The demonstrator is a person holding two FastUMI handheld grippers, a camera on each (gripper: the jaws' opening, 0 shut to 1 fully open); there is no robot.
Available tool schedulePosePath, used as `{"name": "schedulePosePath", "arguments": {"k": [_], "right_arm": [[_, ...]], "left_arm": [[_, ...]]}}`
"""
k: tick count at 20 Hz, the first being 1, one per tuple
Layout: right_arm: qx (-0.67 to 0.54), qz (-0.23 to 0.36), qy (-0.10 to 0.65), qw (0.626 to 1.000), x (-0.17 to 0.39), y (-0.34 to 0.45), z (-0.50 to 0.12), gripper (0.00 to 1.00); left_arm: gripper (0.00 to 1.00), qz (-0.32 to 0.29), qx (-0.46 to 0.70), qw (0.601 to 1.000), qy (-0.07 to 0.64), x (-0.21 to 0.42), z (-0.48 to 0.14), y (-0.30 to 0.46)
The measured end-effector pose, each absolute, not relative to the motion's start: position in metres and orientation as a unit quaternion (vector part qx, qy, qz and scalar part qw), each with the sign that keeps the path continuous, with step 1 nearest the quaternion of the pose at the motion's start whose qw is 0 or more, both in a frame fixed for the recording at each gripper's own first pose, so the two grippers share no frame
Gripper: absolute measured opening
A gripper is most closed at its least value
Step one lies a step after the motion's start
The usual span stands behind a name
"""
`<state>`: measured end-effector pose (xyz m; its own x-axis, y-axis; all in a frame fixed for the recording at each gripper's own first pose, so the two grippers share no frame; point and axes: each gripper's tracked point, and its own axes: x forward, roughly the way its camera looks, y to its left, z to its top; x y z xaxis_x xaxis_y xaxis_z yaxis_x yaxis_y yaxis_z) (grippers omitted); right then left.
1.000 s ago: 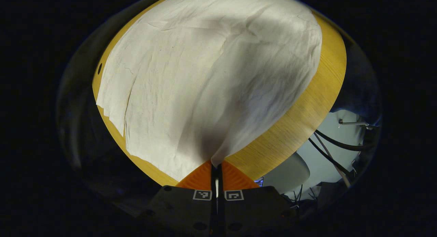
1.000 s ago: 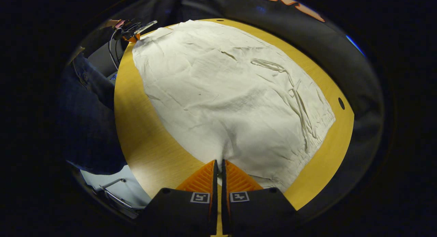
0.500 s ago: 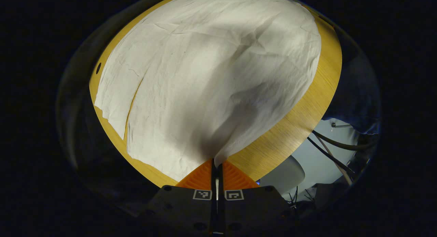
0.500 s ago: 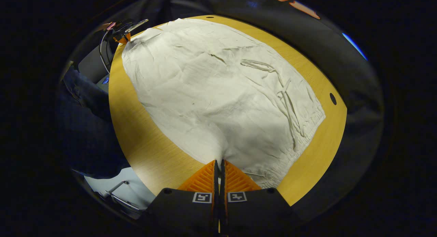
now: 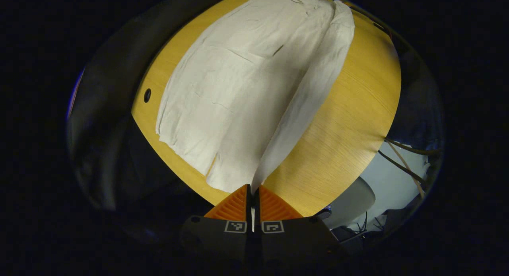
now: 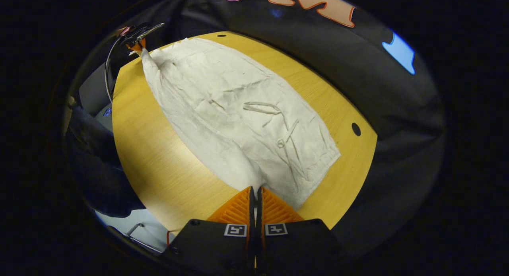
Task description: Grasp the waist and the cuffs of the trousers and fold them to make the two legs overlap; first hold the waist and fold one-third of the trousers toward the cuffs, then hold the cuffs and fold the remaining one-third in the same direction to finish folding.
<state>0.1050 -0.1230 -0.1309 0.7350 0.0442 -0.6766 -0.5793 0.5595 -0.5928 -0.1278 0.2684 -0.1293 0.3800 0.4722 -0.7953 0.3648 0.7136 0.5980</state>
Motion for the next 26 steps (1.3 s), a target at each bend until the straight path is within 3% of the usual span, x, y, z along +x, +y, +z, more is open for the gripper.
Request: {"name": "schedulePosePath", "arguments": {"k": [5,10,16,18,20,22,23,24,25,26], "right_arm": [[-0.419,0.173,0.279,0.847,0.157,-0.108,-0.093,0.02],[-0.382,0.155,0.253,0.875,0.213,-0.100,-0.066,0.02],[-0.307,0.132,0.250,0.909,0.288,-0.103,-0.085,0.02],[-0.281,0.130,0.251,0.917,0.304,-0.100,-0.098,0.03],[-0.255,0.117,0.253,0.926,0.311,-0.105,-0.107,0.05],[-0.206,0.105,0.237,0.943,0.319,-0.107,-0.103,0.23],[-0.178,0.104,0.235,0.950,0.322,-0.104,-0.103,0.27],[-0.146,0.106,0.234,0.955,0.321,-0.101,-0.101,0.49],[-0.114,0.109,0.227,0.961,0.319,-0.098,-0.098,0.72],[-0.094,0.109,0.217,0.965,0.316,-0.098,-0.091,0.85]], "left_arm": [[0.00,0.065,0.417,0.741,0.523,-0.072,-0.076,0.279],[0.00,0.125,0.416,0.778,0.454,0.003,-0.041,0.290],[0.00,0.196,0.403,0.809,0.381,0.111,-0.074,0.298],[0.00,0.232,0.411,0.806,0.356,0.100,-0.057,0.286],[0.00,0.277,0.421,0.806,0.311,0.140,-0.073,0.309],[0.00,0.299,0.411,0.816,0.277,0.151,-0.076,0.305],[0.00,0.303,0.402,0.821,0.269,0.153,-0.079,0.305],[0.04,0.305,0.390,0.830,0.258,0.156,-0.083,0.305],[0.13,0.304,0.361,0.848,0.239,0.161,-0.091,0.295],[0.57,0.299,0.338,0.863,0.226,0.164,-0.094,0.286]]}}
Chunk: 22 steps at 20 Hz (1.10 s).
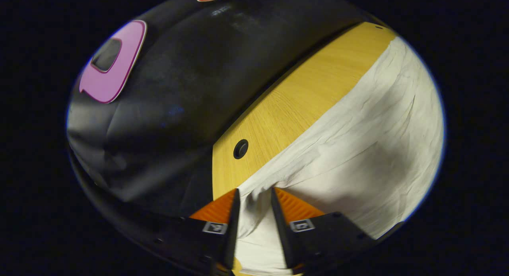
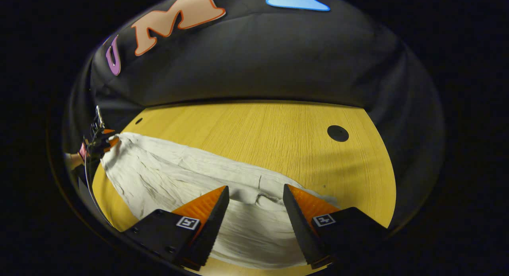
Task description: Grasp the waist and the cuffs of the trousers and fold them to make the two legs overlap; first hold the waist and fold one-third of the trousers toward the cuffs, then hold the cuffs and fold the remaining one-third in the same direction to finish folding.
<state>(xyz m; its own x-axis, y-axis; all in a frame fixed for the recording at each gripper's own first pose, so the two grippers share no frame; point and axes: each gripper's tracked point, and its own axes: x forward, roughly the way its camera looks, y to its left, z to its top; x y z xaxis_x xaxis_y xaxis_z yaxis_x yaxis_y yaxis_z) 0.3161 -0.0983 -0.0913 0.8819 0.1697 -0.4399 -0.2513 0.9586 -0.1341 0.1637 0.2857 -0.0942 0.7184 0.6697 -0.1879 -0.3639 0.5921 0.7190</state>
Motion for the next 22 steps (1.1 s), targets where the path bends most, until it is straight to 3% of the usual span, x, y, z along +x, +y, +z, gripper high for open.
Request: {"name": "schedulePosePath", "arguments": {"k": [1,2,7,9,11,13,14,17,18,19,20,21,22], "right_arm": [[-0.087,0.106,0.209,0.968,0.312,-0.100,-0.086,0.91],[-0.078,0.100,0.197,0.972,0.307,-0.105,-0.078,0.92],[-0.047,0.059,0.167,0.983,0.272,-0.159,-0.042,0.96],[-0.027,0.038,0.177,0.983,0.257,-0.189,-0.052,0.92],[-0.021,0.019,0.202,0.979,0.247,-0.212,-0.076,0.96],[-0.011,0.023,0.223,0.975,0.238,-0.219,-0.098,0.96],[-0.012,0.025,0.228,0.973,0.237,-0.218,-0.107,0.92],[-0.017,0.038,0.242,0.969,0.234,-0.217,-0.125,0.96],[-0.016,0.040,0.242,0.969,0.236,-0.217,-0.127,0.92],[-0.011,0.045,0.242,0.969,0.238,-0.216,-0.128,0.96],[0.001,0.052,0.243,0.969,0.240,-0.212,-0.129,0.92],[0.010,0.060,0.246,0.967,0.239,-0.209,-0.132,0.94],[0.010,0.065,0.252,0.966,0.240,-0.207,-0.137,0.87]], "left_arm": [[1.00,0.299,0.312,0.879,0.200,0.170,-0.092,0.275],[0.95,0.299,0.294,0.890,0.179,0.174,-0.087,0.264],[0.96,0.275,0.215,0.931,0.112,0.160,-0.064,0.197],[0.96,0.258,0.170,0.947,0.085,0.151,-0.057,0.163],[0.97,0.237,0.129,0.960,0.073,0.146,-0.058,0.133],[0.97,0.220,0.097,0.969,0.065,0.134,-0.066,0.093],[0.97,0.216,0.089,0.970,0.061,0.134,-0.068,0.081],[0.97,0.210,0.071,0.973,0.062,0.126,-0.074,0.048],[0.97,0.210,0.068,0.973,0.061,0.124,-0.076,0.039],[0.97,0.213,0.065,0.973,0.059,0.120,-0.076,0.032],[0.93,0.217,0.062,0.973,0.057,0.118,-0.075,0.026],[0.97,0.218,0.062,0.972,0.053,0.116,-0.072,0.022],[0.97,0.220,0.066,0.972,0.049,0.115,-0.070,0.018]]}}
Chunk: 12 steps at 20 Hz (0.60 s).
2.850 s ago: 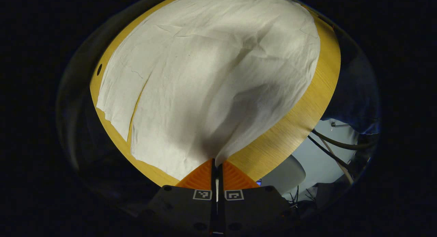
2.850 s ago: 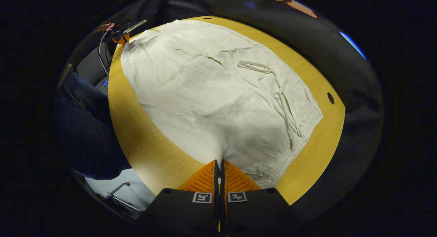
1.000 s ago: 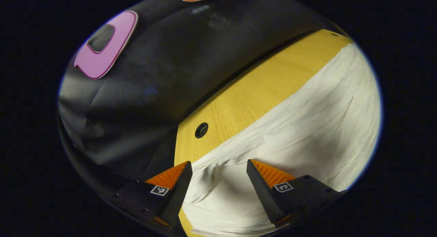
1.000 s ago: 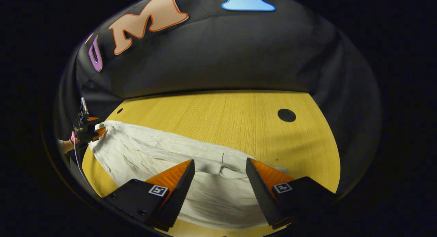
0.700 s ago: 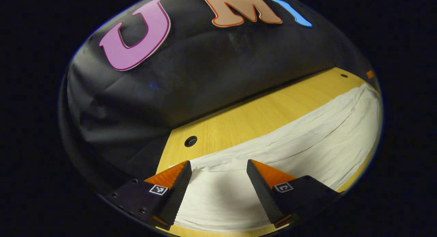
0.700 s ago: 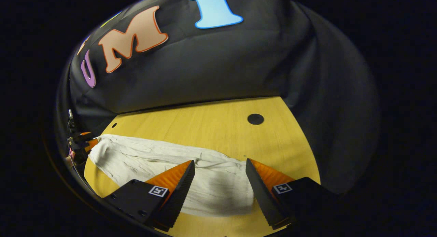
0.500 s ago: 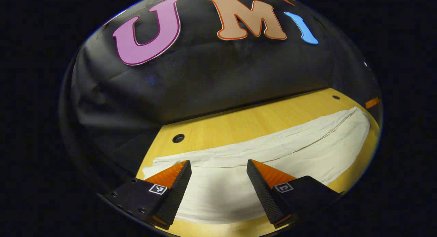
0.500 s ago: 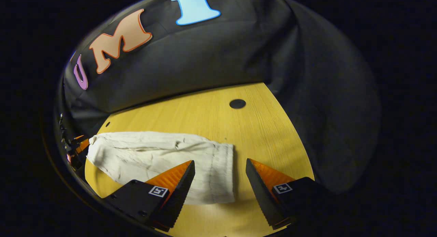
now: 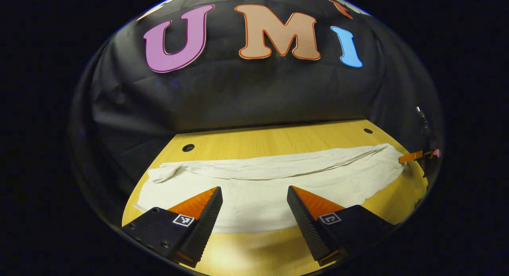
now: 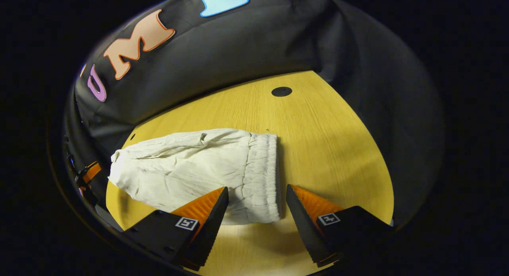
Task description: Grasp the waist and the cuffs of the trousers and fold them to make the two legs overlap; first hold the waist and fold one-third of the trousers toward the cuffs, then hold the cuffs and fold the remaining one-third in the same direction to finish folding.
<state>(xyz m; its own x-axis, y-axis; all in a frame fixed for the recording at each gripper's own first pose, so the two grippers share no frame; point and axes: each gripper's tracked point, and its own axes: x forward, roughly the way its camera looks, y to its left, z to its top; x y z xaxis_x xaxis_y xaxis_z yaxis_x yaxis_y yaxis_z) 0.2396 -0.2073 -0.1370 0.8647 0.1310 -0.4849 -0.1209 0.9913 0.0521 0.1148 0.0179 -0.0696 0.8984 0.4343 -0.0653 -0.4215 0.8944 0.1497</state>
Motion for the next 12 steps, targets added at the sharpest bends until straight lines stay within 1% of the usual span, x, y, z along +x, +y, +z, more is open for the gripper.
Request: {"name": "schedulePosePath", "arguments": {"k": [1,2,4,5,6,7,8,9,11,12], "right_arm": [[0.001,0.069,0.261,0.963,0.238,-0.208,-0.143,0.93],[-0.003,0.074,0.250,0.966,0.242,-0.207,-0.140,0.84],[-0.017,0.073,0.253,0.965,0.242,-0.210,-0.141,0.85],[-0.017,0.072,0.254,0.965,0.242,-0.210,-0.143,0.78],[-0.015,0.066,0.258,0.964,0.240,-0.211,-0.143,0.66],[-0.018,0.061,0.264,0.963,0.241,-0.212,-0.147,0.61],[-0.025,0.056,0.260,0.964,0.243,-0.211,-0.146,0.46],[-0.033,0.054,0.260,0.964,0.241,-0.211,-0.146,0.39],[-0.029,0.055,0.259,0.964,0.239,-0.208,-0.142,0.37],[-0.016,0.054,0.259,0.964,0.239,-0.210,-0.139,0.31]], "left_arm": [[0.93,0.223,0.071,0.971,0.047,0.114,-0.067,0.017],[0.97,0.227,0.075,0.970,0.047,0.112,-0.066,0.016],[0.97,0.236,0.079,0.968,0.040,0.106,-0.059,0.013],[0.97,0.241,0.075,0.967,0.035,0.103,-0.059,0.010],[0.97,0.246,0.066,0.967,0.030,0.099,-0.059,0.005],[0.97,0.250,0.061,0.966,0.027,0.097,-0.061,0.002],[0.97,0.252,0.059,0.966,0.025,0.094,-0.061,0.000],[0.97,0.255,0.057,0.965,0.025,0.092,-0.062,-0.002],[0.97,0.258,0.053,0.964,0.024,0.090,-0.062,-0.002],[0.97,0.258,0.050,0.965,0.023,0.089,-0.063,-0.003]]}}
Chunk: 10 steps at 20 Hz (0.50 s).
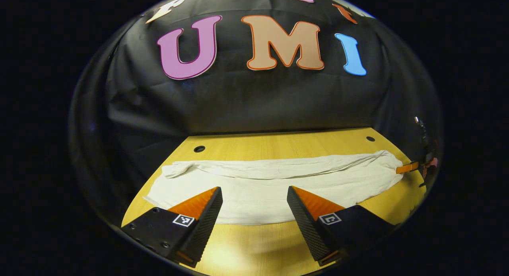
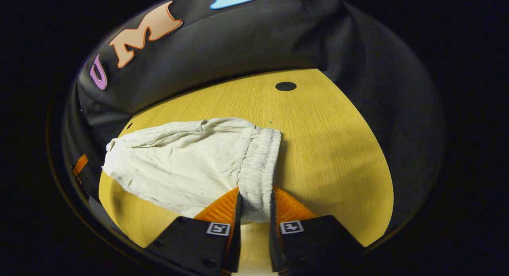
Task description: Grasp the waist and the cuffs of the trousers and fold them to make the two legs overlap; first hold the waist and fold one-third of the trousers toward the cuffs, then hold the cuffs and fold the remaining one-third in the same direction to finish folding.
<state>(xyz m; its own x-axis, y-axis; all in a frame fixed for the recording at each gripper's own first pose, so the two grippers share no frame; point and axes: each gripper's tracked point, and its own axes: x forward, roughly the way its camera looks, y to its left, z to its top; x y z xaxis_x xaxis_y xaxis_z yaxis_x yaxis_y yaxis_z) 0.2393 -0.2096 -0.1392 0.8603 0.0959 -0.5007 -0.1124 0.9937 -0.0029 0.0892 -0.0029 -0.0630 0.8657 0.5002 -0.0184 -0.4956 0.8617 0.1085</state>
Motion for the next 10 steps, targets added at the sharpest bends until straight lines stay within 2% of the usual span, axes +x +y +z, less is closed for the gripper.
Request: {"name": "schedulePosePath", "arguments": {"k": [5,10], "right_arm": [[0.015,0.058,0.233,0.971,0.232,-0.195,-0.122,0.13],[0.052,0.054,0.197,0.978,0.207,-0.171,-0.083,0.13]], "left_arm": [[0.97,0.247,0.050,0.968,0.009,0.079,-0.062,-0.009],[0.97,0.207,0.052,0.977,0.001,0.077,-0.063,-0.016]]}}
